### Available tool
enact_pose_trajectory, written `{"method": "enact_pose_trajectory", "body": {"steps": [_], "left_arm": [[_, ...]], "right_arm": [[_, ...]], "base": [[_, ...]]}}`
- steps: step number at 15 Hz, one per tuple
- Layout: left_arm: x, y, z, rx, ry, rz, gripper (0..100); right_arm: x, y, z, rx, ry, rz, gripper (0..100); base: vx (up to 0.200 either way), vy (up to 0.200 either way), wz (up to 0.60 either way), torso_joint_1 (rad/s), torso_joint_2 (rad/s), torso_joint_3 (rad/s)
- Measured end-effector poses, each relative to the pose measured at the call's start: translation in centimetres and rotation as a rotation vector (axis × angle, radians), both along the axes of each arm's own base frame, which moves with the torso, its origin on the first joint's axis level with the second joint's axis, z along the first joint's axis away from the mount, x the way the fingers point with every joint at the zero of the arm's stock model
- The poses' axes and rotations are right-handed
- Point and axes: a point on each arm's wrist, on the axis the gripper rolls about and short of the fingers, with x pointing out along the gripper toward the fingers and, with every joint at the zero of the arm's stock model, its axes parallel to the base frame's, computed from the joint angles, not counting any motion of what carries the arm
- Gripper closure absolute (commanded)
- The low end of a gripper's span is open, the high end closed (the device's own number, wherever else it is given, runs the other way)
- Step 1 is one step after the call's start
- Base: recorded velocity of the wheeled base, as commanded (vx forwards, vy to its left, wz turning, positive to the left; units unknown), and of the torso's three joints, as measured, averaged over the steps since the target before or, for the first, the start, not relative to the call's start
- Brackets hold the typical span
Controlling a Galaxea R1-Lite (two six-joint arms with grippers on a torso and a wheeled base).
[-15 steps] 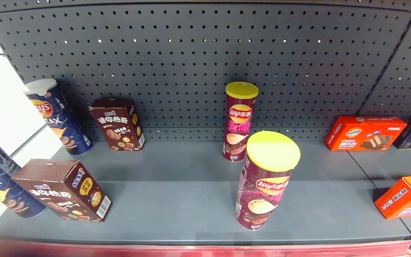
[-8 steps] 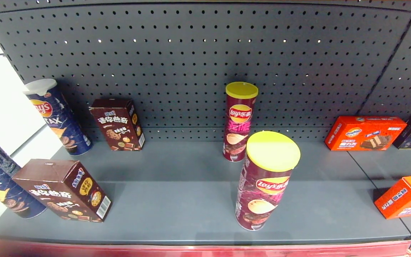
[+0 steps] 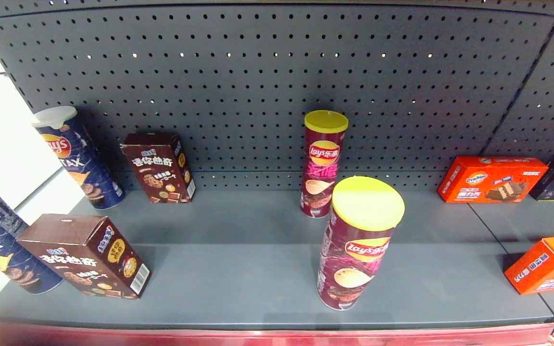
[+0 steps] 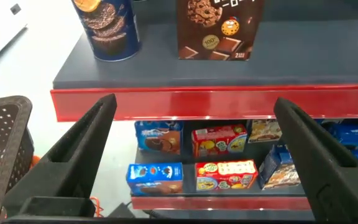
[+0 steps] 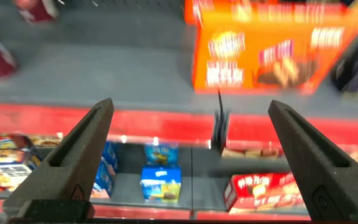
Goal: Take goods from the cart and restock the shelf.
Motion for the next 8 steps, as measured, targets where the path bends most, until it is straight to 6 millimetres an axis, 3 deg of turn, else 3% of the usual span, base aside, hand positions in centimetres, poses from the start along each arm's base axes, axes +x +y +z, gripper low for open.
{"method": "enact_pose_trajectory", "body": {"steps": [2, 4, 8], "left_arm": [[0.0, 0.0, 0.0, 0.0, -0.001, 0.0, 0], [0.0, 0.0, 0.0, -0.001, -0.001, -0.001, 0], [0.0, 0.0, 0.0, -0.004, -0.001, 0.001, 0]], "right_arm": [[0.9, 0.1, 4.1, -0.026, 0.014, 0.082, 0], [3.0, 0.3, 7.8, -0.042, 0.052, 0.183, 0], [9.7, 1.8, 11.1, -0.058, 0.154, 0.385, 0]], "base": [[0.0, 0.0, 0.0, 0.0, 0.0, 0.0], [0.0, 0.0, 0.0, 0.0, 0.0, 0.0], [0.0, 0.0, 0.0, 0.0, 0.0, 0.0]]}}
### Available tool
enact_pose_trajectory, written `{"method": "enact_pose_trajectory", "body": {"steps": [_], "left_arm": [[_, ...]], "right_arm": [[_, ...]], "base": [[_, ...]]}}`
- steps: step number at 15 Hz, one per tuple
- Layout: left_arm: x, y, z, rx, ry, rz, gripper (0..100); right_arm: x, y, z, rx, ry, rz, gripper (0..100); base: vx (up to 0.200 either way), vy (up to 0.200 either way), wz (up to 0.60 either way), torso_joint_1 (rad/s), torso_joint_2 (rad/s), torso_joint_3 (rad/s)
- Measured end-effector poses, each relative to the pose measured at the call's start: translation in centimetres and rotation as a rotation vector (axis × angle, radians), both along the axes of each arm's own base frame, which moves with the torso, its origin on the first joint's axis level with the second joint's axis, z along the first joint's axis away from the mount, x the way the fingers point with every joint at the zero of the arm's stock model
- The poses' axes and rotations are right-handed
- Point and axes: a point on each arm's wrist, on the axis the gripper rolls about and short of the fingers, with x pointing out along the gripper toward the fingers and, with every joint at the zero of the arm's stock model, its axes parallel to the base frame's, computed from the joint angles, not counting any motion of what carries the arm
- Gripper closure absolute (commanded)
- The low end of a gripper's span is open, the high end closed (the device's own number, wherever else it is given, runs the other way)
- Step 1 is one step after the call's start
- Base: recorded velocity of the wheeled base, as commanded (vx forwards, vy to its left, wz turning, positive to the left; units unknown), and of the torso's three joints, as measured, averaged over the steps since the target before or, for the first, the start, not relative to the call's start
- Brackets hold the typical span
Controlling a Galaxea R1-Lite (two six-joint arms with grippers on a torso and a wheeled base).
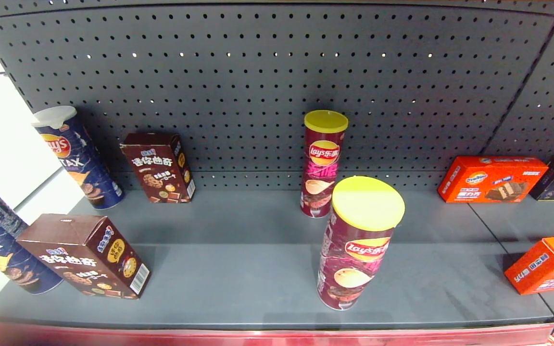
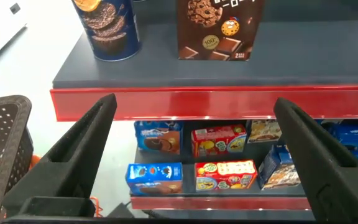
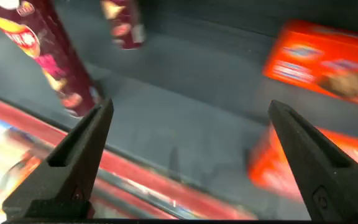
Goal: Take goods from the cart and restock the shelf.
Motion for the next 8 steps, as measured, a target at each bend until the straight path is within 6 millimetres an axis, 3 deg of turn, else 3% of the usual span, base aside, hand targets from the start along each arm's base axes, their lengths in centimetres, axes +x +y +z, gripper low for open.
{"method": "enact_pose_trajectory", "body": {"steps": [3, 8], "left_arm": [[0.0, 0.0, 0.0, -0.001, 0.0, 0.001, 0], [0.0, 0.0, 0.0, 0.0, 0.0, 0.001, 0]], "right_arm": [[4.5, 2.0, -1.1, -0.025, 0.08, 0.101, 0], [7.4, 4.4, -3.7, -0.08, 0.237, 0.175, 0]], "base": [[0.0, 0.0, 0.0, 0.0, 0.0, 0.0], [0.0, 0.0, 0.0, 0.0, 0.0, 0.0]]}}
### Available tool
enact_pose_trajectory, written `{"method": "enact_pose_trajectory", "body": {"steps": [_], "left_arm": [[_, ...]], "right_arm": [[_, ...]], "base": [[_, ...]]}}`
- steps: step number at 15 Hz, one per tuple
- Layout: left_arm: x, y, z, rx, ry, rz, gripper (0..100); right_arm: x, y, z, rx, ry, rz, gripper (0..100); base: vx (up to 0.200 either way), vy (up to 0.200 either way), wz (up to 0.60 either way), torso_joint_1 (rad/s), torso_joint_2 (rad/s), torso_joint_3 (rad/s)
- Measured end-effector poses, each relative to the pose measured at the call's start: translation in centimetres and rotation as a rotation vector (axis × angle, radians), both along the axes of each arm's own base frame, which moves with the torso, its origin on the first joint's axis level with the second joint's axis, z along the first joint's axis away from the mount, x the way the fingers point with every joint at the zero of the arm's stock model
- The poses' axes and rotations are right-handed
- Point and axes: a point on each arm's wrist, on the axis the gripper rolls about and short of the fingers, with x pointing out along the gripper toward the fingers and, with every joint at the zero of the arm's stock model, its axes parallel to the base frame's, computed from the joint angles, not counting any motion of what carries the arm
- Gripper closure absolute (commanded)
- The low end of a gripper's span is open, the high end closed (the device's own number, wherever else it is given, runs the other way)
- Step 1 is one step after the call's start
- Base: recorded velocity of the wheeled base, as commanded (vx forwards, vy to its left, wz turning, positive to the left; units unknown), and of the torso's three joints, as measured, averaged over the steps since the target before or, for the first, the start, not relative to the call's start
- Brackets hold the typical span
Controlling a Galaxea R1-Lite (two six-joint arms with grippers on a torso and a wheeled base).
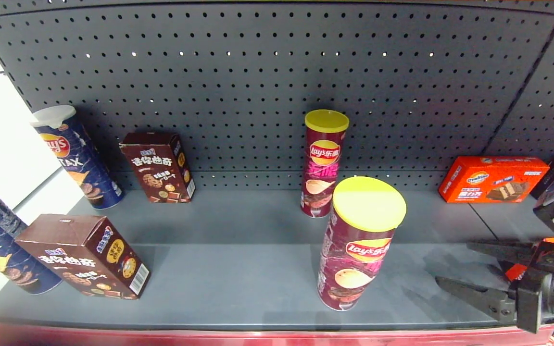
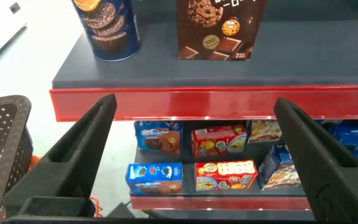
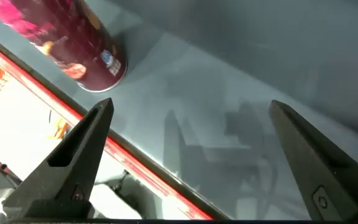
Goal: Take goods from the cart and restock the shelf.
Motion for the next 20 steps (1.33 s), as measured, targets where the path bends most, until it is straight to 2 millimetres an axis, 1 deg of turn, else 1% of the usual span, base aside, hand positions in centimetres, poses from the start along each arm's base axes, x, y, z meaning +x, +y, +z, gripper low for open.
{"method": "enact_pose_trajectory", "body": {"steps": [3, 8, 12, 20], "left_arm": [[0.0, 0.0, 0.0, 0.0, 0.001, -0.001, 0], [0.0, 0.0, 0.0, 0.0, 0.001, -0.001, 0], [0.0, 0.0, 0.0, -0.001, 0.001, 0.0, 0], [0.0, 0.0, 0.0, -0.001, 0.001, 0.0, 0]], "right_arm": [[0.8, 0.9, -0.3, -0.016, 0.028, 0.023, 0], [2.5, 2.9, 0.2, -0.027, 0.035, 0.071, 0], [3.4, 4.4, 0.0, -0.036, 0.05, 0.115, 0], [4.6, 5.6, -0.2, -0.06, 0.058, 0.146, 0]], "base": [[0.0, 0.0, 0.0, 0.0, 0.0, 0.0], [0.0, 0.0, 0.0, 0.0, 0.0, 0.0], [0.0, 0.0, 0.0, 0.0, 0.0, 0.0], [0.0, 0.0, 0.0, 0.0, 0.0, 0.0]]}}
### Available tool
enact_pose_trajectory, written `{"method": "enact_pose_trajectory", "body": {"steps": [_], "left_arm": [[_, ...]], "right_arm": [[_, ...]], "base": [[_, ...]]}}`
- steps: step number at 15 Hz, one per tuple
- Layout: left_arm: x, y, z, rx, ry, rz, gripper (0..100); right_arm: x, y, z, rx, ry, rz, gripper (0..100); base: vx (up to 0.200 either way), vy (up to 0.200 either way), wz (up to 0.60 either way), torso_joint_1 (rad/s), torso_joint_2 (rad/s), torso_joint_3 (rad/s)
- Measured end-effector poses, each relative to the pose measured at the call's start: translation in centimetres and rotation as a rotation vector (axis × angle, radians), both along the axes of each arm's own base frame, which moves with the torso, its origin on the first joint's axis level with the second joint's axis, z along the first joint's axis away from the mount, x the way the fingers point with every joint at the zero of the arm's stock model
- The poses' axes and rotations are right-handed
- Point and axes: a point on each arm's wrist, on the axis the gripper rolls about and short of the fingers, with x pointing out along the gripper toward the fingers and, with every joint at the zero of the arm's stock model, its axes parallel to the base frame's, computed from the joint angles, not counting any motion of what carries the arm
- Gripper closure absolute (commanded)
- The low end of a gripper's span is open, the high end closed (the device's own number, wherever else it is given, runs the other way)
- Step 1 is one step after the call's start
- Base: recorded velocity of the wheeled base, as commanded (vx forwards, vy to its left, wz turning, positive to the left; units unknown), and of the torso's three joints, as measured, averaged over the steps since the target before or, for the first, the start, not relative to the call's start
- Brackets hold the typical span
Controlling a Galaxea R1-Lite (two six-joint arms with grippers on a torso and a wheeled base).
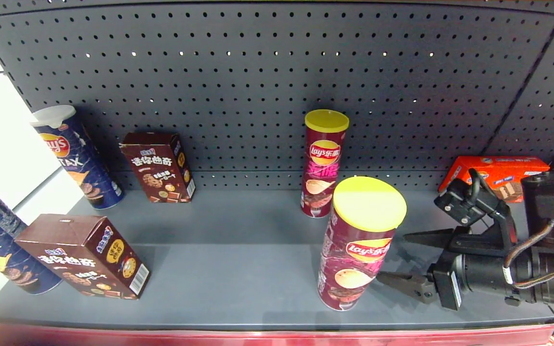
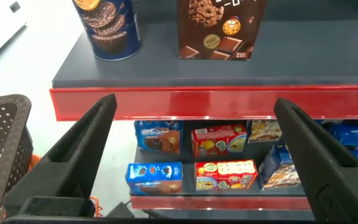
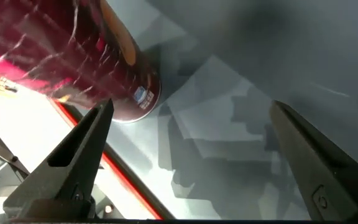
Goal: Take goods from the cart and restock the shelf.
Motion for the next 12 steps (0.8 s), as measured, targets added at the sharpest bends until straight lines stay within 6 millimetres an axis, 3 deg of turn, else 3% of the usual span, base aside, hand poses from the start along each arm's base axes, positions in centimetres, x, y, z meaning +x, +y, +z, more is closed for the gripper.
{"method": "enact_pose_trajectory", "body": {"steps": [12], "left_arm": [[0.0, 0.0, 0.0, -0.001, 0.001, 0.001, 0]], "right_arm": [[1.8, 1.2, -0.2, -0.015, 0.002, 0.012, 0]], "base": [[0.0, 0.0, 0.0, 0.0, 0.0, 0.0]]}}
